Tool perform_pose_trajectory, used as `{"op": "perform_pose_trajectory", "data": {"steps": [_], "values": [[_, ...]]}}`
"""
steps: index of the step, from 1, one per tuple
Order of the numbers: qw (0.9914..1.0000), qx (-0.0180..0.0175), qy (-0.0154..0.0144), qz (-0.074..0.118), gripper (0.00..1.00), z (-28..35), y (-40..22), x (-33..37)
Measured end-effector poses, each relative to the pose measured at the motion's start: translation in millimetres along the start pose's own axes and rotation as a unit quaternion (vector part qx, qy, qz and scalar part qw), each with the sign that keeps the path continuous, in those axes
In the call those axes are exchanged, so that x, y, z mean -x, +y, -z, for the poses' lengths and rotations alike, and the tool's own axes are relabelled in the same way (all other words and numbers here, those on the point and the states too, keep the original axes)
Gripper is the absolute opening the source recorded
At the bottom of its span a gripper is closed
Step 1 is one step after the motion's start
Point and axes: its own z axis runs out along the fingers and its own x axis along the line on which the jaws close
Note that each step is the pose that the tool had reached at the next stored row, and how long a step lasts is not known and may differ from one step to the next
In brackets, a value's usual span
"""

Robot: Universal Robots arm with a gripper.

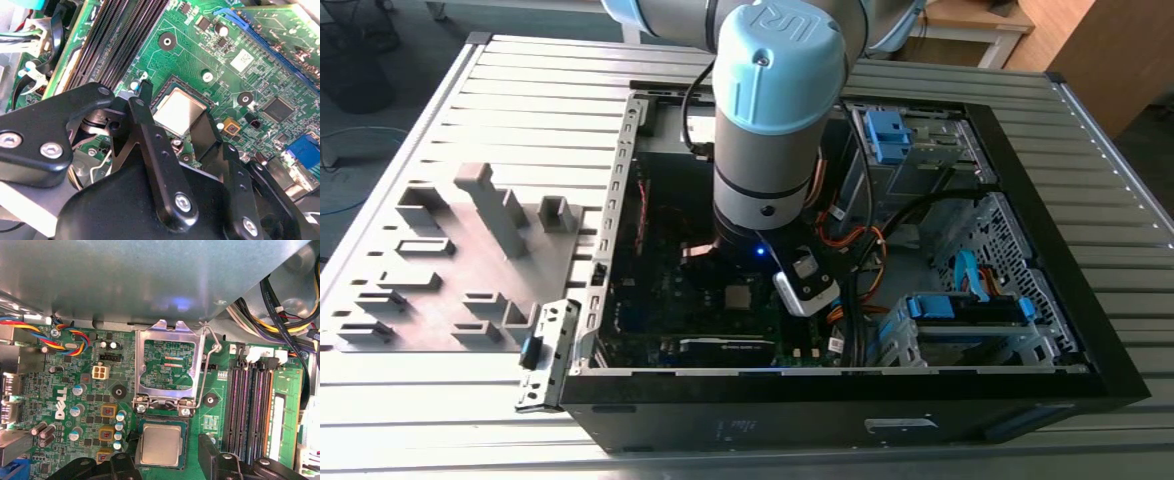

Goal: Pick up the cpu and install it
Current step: 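Place the cpu into insertion slot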

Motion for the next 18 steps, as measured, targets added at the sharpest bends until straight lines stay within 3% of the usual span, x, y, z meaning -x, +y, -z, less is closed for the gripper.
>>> {"op": "perform_pose_trajectory", "data": {"steps": [6, 7, 18], "values": [[1.00000, 0.0000, 0.0001, 0.000, 0.59, 0.1, 0.0, -0.1], [1.00000, 0.0000, 0.0000, 0.000, 0.64, 0.0, 0.0, -0.1], [1.00000, 0.0002, 0.0000, 0.000, 0.64, 3.7, 0.0, 0.1]]}}
